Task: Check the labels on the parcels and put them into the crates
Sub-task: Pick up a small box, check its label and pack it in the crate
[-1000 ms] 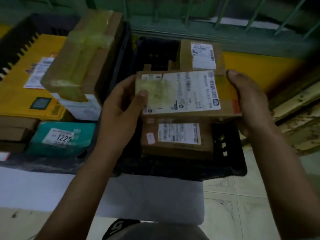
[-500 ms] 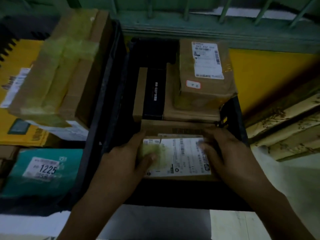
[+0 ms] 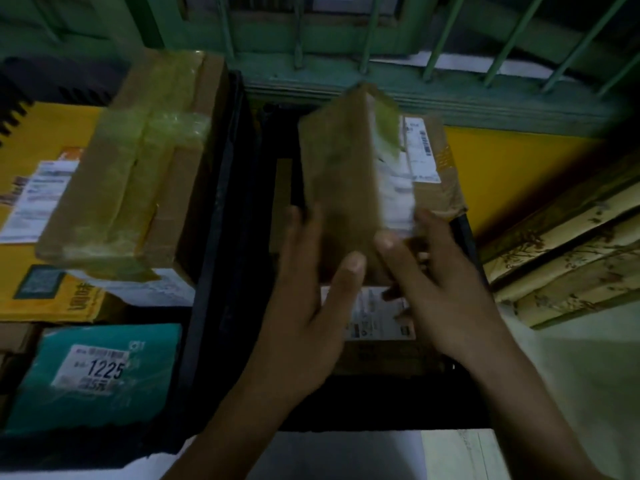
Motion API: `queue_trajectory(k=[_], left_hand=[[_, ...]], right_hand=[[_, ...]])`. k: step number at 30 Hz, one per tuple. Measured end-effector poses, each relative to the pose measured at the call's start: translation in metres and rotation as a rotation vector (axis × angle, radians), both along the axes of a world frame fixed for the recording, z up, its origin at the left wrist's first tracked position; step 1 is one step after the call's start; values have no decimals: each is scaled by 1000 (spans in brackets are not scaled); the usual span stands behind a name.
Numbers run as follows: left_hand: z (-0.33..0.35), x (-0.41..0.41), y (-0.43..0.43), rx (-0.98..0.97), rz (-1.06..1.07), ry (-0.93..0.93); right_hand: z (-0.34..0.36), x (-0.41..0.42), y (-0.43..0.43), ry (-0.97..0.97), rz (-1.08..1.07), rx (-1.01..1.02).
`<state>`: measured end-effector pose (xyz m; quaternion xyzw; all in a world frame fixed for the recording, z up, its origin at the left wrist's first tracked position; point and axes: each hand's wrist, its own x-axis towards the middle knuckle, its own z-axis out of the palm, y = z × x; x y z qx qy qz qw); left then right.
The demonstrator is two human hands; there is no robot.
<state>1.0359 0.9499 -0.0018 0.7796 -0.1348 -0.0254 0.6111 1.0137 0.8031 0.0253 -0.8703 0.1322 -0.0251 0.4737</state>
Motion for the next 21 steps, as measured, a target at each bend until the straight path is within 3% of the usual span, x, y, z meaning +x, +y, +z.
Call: queue_trajectory(k=[2,6,10,12,15,21], left_hand=[[1,21,-6,52,-13,61],[-2,80,-1,-47,135,190],[-22,94,-1,385,82,214],[-28,103,-3,503,63,227],[-27,119,-6,454,87,298],[-31,132,-21,268,181,301]], right_hand=[[-1,21,15,-4,115,-91],[-19,70,26,2,278,-411],[-38,96,30,107,335,-831],[-45,101,33,90,328,-962],[-54,105,45,-33,332,-947],[-63,116,41,12,331,-671]])
